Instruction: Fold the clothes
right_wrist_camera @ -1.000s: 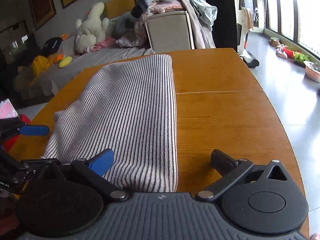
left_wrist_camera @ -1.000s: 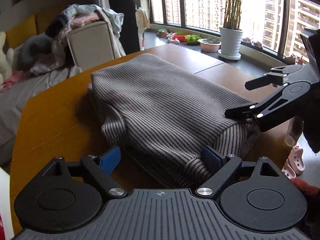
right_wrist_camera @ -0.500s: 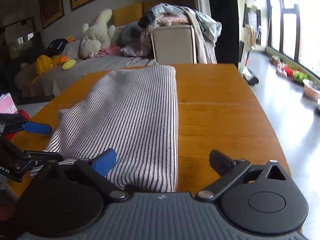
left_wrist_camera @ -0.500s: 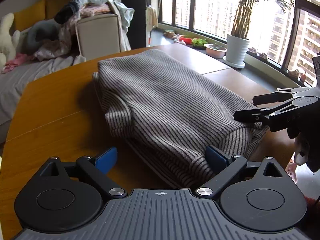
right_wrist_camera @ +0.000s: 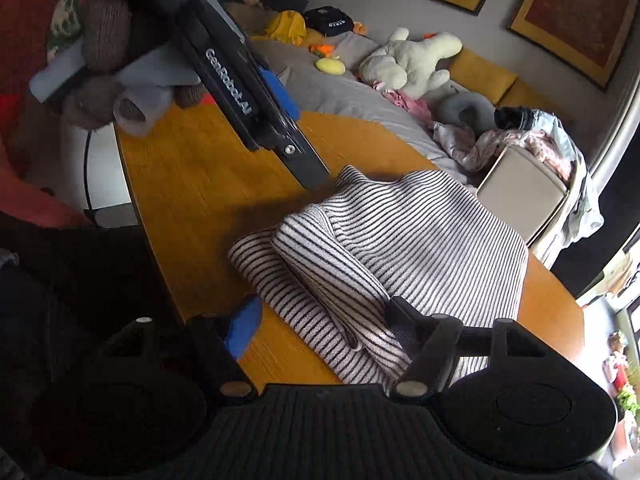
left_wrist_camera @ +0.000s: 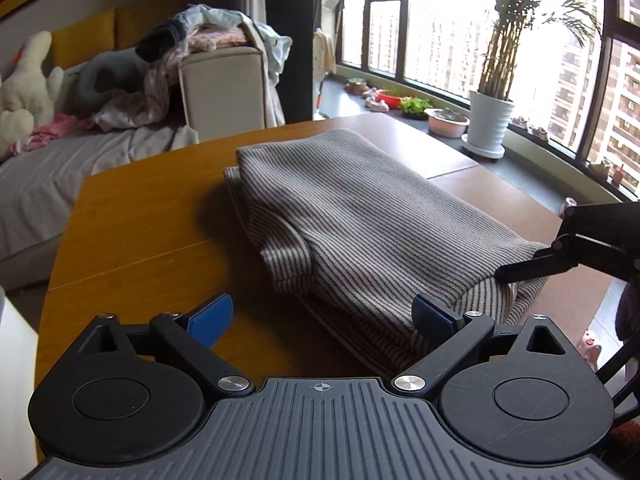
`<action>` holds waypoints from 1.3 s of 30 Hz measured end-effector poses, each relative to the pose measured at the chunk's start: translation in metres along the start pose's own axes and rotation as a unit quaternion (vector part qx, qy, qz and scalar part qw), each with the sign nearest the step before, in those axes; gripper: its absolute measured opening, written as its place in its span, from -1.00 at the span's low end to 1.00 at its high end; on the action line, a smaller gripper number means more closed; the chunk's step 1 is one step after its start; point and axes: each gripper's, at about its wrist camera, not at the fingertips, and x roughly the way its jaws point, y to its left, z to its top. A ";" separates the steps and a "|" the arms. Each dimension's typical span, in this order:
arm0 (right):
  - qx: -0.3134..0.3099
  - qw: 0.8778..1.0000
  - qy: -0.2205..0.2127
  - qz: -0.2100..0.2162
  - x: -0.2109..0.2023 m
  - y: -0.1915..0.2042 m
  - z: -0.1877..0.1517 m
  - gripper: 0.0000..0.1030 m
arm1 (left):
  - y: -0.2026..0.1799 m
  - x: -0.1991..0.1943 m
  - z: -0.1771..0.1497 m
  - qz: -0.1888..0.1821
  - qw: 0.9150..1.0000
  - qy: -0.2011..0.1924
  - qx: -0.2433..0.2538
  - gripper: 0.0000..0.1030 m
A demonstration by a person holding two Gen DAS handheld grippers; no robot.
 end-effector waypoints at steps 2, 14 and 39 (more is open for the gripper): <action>0.017 1.000 0.007 -0.002 0.002 -0.006 0.003 0.19 | 0.005 -0.009 -0.001 0.005 1.000 -0.002 0.001 0.93; 0.358 0.926 0.005 0.118 0.010 -0.102 -0.019 -0.16 | -0.016 -0.025 -0.014 -0.041 0.997 0.000 0.066 0.94; -0.086 0.986 -0.026 -0.144 0.017 0.012 -0.005 -0.30 | -0.022 0.024 0.004 -0.031 0.999 0.029 -0.001 0.96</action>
